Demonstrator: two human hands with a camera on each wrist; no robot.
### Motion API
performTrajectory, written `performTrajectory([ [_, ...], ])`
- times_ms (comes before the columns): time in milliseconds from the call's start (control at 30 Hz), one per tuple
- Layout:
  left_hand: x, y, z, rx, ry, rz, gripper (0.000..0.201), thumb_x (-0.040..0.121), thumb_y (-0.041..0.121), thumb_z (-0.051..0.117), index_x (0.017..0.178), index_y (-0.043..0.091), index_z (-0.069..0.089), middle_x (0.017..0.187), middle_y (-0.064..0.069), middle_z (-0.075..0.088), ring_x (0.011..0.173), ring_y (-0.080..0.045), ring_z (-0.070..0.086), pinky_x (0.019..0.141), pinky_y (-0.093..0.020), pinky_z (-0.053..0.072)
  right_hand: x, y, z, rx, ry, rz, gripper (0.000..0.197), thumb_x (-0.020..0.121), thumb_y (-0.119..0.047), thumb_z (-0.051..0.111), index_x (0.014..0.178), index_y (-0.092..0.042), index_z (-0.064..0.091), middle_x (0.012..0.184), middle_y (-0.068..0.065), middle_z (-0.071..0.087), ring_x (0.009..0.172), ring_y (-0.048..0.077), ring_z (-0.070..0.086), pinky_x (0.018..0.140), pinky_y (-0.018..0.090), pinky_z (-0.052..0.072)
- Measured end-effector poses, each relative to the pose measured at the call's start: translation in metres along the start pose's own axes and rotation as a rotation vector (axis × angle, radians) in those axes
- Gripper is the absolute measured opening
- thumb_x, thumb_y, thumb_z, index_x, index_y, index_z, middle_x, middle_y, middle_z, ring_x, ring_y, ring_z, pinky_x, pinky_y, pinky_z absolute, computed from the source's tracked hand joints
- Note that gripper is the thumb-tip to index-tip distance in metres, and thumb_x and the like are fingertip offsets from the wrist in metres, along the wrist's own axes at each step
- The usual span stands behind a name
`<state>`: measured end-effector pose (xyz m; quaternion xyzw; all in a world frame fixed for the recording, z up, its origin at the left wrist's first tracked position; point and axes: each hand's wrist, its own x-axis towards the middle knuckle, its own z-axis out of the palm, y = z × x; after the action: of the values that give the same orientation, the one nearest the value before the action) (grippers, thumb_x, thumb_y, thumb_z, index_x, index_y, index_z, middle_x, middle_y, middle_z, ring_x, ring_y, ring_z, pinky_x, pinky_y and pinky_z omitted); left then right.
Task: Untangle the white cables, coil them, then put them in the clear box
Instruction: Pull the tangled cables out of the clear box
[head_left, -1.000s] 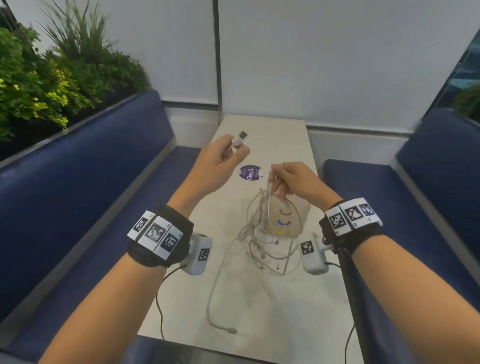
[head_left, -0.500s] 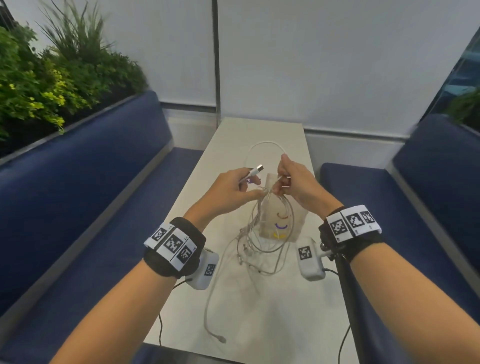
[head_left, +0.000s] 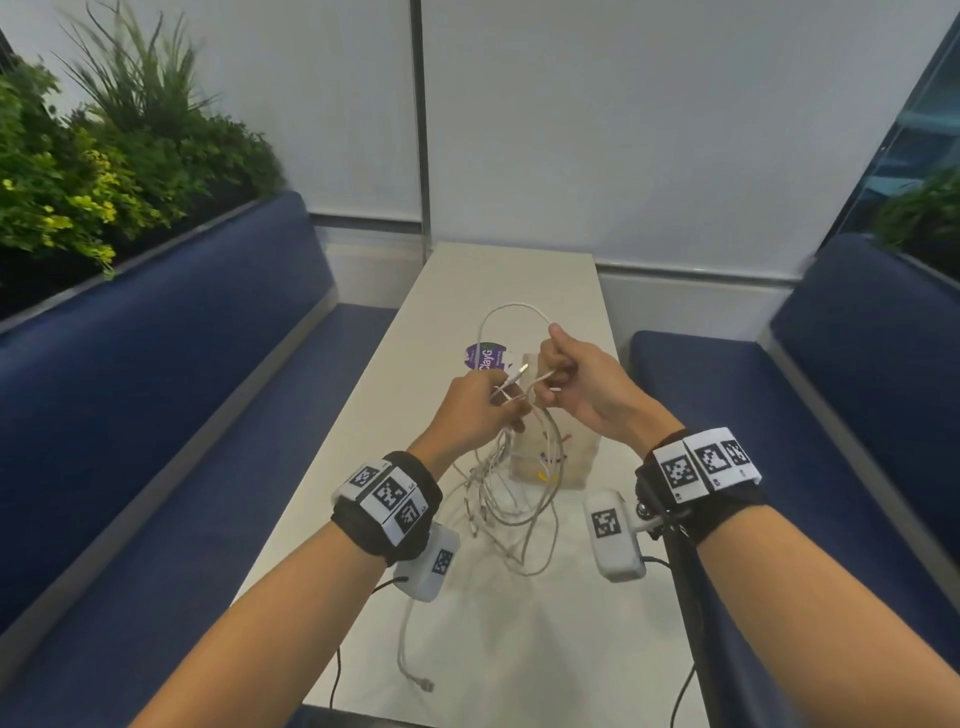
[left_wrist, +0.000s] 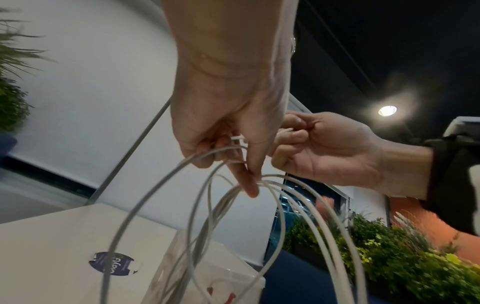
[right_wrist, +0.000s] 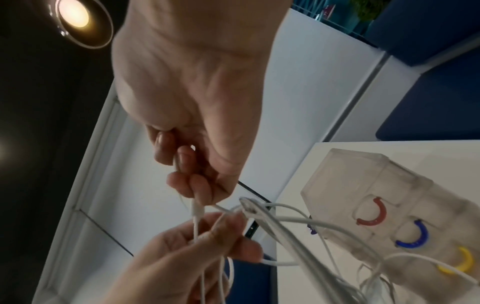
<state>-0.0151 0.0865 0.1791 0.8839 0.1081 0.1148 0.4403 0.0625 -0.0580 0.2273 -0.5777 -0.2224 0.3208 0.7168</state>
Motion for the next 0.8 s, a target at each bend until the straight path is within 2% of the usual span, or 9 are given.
performTrajectory([
  [133,0.004,-0.012,-0.018,0.020,0.010,-0.082,0.017,0.094,0.012,0.064,0.084,0.003,0.074,0.079,-0.010,0.079,0.057,0.007,0.056,0.051,-0.006,0.035,-0.007,-0.022,-0.020,0.433,0.003,-0.041,0.054,0.100,-0.033,0.040,0.048,-0.022,0.034,0.049,-0.005,0.024,0.040,0.011,0.024,0.047,0.023,0.017],
  [200,0.006,-0.014,-0.026,0.016,0.061,-0.134,0.016,0.093,0.011,0.063,0.086,0.003,0.074,0.078,-0.010,0.078,0.062,0.003,0.054,0.049,-0.006,0.037,-0.009,-0.026,-0.026,0.531,-0.036,-0.034,0.047,0.095,-0.033,0.045,0.050,-0.023,0.035,0.047,-0.007,0.027,0.040,0.009,0.025,0.047,0.023,0.016],
  [300,0.013,-0.012,-0.033,0.030,0.153,-0.134,0.009,0.093,0.018,0.068,0.089,0.011,0.073,0.075,-0.006,0.077,0.065,0.004,0.057,0.050,-0.008,0.039,-0.009,-0.019,-0.026,0.203,0.080,-0.037,0.042,0.101,-0.031,0.045,0.062,-0.020,0.055,0.062,-0.005,0.045,0.058,0.010,0.038,0.056,0.023,0.031],
  [367,0.015,-0.008,-0.037,0.055,0.166,-0.110,0.009,0.089,0.022,0.075,0.096,0.015,0.073,0.079,-0.004,0.076,0.068,-0.001,0.062,0.056,-0.016,0.040,-0.010,-0.014,-0.023,-0.143,0.135,-0.028,0.042,0.104,-0.038,0.041,0.077,-0.018,0.065,0.084,0.000,0.061,0.082,0.017,0.059,0.076,0.035,0.049],
  [467,0.012,-0.004,-0.034,0.211,0.004,0.060,0.051,0.078,0.028,0.085,0.124,0.023,0.064,0.103,0.003,0.059,0.092,-0.016,0.056,0.069,-0.019,0.038,-0.012,-0.013,-0.021,-0.131,0.094,0.045,0.044,0.103,-0.049,0.035,0.087,-0.018,0.061,0.094,0.011,0.070,0.105,0.037,0.068,0.092,0.054,0.050],
  [533,0.008,0.000,-0.023,0.262,-0.132,0.183,0.068,0.073,0.038,0.085,0.134,0.027,0.057,0.110,0.003,0.048,0.102,-0.017,0.050,0.083,-0.026,0.041,-0.013,-0.016,-0.015,0.040,0.084,0.032,0.044,0.103,-0.049,0.032,0.089,-0.016,0.056,0.077,0.011,0.063,0.093,0.040,0.069,0.091,0.059,0.053],
  [600,0.007,0.000,-0.010,0.245,-0.156,0.230,0.072,0.065,0.056,0.080,0.130,0.032,0.059,0.111,-0.002,0.053,0.099,-0.018,0.052,0.087,-0.036,0.047,-0.012,-0.020,-0.008,0.161,0.098,0.031,0.043,0.104,-0.049,0.030,0.089,-0.017,0.054,0.064,0.005,0.047,0.071,0.028,0.062,0.091,0.060,0.052],
  [667,0.009,0.000,-0.002,0.168,-0.117,0.204,0.066,0.063,0.061,0.081,0.121,0.034,0.063,0.100,-0.002,0.059,0.088,-0.017,0.054,0.081,-0.038,0.049,-0.011,-0.022,-0.007,0.240,0.115,0.059,0.042,0.104,-0.050,0.031,0.089,-0.018,0.054,0.061,0.002,0.036,0.059,0.021,0.052,0.091,0.060,0.052],
  [800,0.011,-0.003,0.006,0.015,-0.199,0.055,0.046,0.067,0.043,0.091,0.106,0.028,0.073,0.072,0.003,0.053,0.063,-0.010,0.048,0.060,-0.028,0.035,-0.013,-0.025,-0.013,0.420,0.149,0.108,0.029,0.105,-0.038,0.040,0.093,-0.015,0.053,0.059,0.001,0.033,0.053,0.019,0.043,0.087,0.060,0.054],
])
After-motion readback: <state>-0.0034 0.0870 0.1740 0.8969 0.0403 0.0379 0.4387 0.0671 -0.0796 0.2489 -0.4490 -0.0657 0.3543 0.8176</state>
